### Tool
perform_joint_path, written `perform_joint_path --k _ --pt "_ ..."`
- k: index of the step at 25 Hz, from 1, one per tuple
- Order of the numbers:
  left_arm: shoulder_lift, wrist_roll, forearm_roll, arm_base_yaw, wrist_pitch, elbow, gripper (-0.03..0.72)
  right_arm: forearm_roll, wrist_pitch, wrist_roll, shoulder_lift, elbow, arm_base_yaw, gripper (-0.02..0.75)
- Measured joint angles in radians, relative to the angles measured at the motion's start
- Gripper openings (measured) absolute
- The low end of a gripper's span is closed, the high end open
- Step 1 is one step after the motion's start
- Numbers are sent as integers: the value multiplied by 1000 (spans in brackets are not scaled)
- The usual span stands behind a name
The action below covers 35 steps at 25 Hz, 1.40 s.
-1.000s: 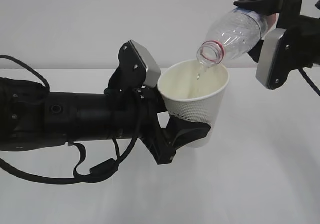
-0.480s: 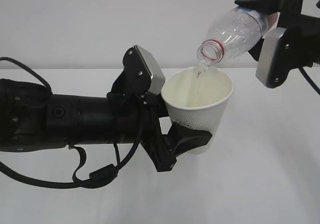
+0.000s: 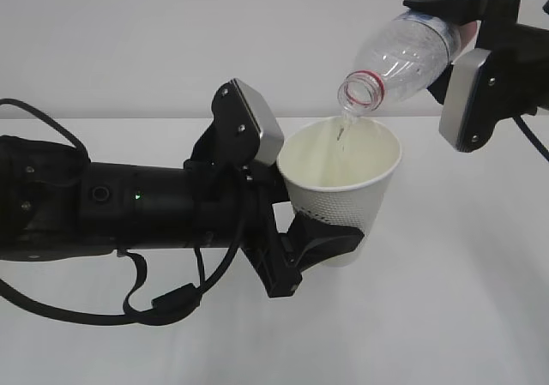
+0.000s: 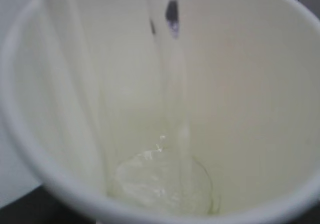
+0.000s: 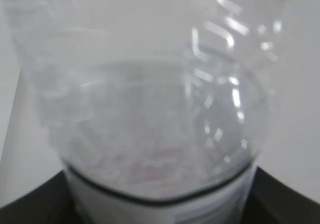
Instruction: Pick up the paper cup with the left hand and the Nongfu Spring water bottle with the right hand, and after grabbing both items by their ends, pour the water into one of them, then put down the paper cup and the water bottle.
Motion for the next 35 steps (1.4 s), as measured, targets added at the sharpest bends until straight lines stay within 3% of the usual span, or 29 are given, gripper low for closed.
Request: perform_joint_path --k 35 --pt "0 0 8 0 2 0 512 6 -4 -6 0 0 0 467"
